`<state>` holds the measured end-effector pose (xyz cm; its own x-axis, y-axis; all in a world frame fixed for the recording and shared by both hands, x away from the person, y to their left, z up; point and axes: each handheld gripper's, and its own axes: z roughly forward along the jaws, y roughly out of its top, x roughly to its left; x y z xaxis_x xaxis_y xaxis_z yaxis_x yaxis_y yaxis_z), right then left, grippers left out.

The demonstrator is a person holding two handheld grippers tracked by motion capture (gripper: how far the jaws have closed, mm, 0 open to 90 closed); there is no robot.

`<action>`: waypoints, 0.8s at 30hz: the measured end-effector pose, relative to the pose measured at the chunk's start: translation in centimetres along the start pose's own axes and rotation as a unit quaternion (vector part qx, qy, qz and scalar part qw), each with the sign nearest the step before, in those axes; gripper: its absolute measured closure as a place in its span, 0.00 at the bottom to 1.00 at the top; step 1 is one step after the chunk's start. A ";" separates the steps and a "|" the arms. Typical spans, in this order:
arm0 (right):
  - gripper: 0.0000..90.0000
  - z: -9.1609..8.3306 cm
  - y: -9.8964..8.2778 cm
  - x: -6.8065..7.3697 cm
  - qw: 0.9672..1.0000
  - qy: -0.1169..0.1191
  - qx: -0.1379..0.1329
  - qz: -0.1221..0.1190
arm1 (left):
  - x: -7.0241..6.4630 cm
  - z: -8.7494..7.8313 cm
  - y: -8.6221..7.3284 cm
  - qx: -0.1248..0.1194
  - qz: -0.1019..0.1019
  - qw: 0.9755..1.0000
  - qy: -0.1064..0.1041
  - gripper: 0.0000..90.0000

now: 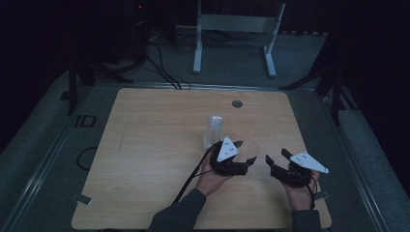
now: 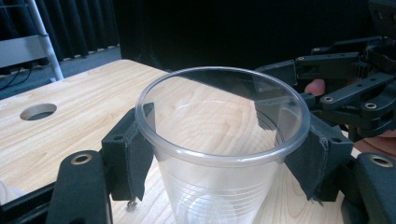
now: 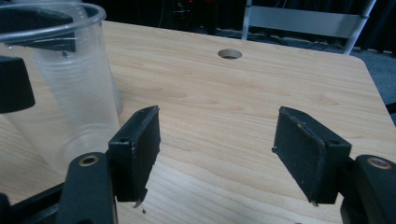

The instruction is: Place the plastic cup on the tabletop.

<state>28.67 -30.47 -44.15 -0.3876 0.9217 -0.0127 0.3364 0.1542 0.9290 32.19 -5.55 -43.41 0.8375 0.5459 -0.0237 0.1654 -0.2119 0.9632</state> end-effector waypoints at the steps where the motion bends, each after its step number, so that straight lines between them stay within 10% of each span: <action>1: 0.35 0.0 0.0 0.0 1.000 0.000 0.000 0.000 | 0.0 0.0 -0.1 0.000 0.000 1.000 -0.001 0.33; 24: 0.35 0.0 -0.2 0.0 1.000 0.001 0.003 0.002 | 0.4 0.1 -1.8 -0.002 -0.002 1.000 -0.003 0.33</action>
<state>28.64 -30.48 -44.33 -0.3885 0.9214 -0.0075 0.3433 0.1523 0.9268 32.32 -5.05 -45.18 0.8399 0.5420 -0.0290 0.1666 -0.2066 0.9641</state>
